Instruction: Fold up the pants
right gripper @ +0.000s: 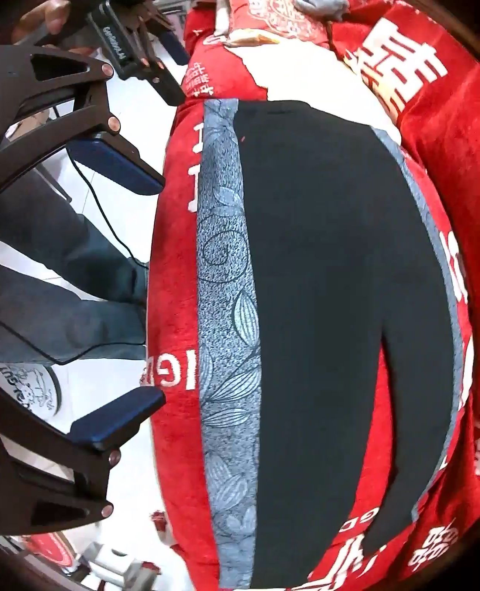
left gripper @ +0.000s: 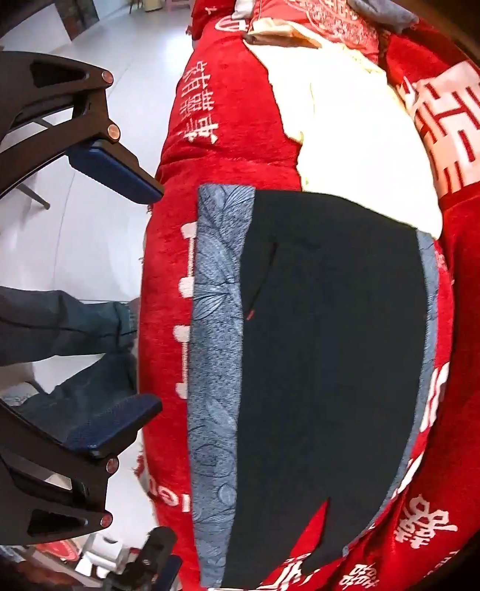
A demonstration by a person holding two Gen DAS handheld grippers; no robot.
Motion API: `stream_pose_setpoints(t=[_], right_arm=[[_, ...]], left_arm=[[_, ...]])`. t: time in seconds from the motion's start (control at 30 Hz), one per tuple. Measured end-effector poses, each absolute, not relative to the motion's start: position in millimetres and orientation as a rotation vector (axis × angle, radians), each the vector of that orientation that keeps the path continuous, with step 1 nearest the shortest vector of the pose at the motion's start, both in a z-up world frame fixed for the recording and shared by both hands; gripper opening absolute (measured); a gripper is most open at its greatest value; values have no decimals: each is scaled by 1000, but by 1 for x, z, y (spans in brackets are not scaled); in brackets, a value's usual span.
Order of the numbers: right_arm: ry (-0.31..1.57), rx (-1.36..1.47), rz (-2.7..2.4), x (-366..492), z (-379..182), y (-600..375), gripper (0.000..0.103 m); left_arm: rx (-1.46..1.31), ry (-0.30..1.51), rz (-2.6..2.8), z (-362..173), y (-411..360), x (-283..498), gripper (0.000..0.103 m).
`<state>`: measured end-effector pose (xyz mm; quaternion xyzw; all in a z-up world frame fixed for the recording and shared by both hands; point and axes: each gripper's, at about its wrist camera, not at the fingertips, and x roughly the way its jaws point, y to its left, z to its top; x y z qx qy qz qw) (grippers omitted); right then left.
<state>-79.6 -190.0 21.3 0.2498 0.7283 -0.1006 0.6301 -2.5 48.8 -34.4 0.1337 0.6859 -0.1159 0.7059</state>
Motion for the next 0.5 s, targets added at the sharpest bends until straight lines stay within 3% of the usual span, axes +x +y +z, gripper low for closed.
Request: stream_pose_setpoints(t=[0.5], right_arm=[[1679, 445, -296, -79, 23, -170, 103]], left_arm=[[311, 1540, -247, -40, 53, -3, 103]])
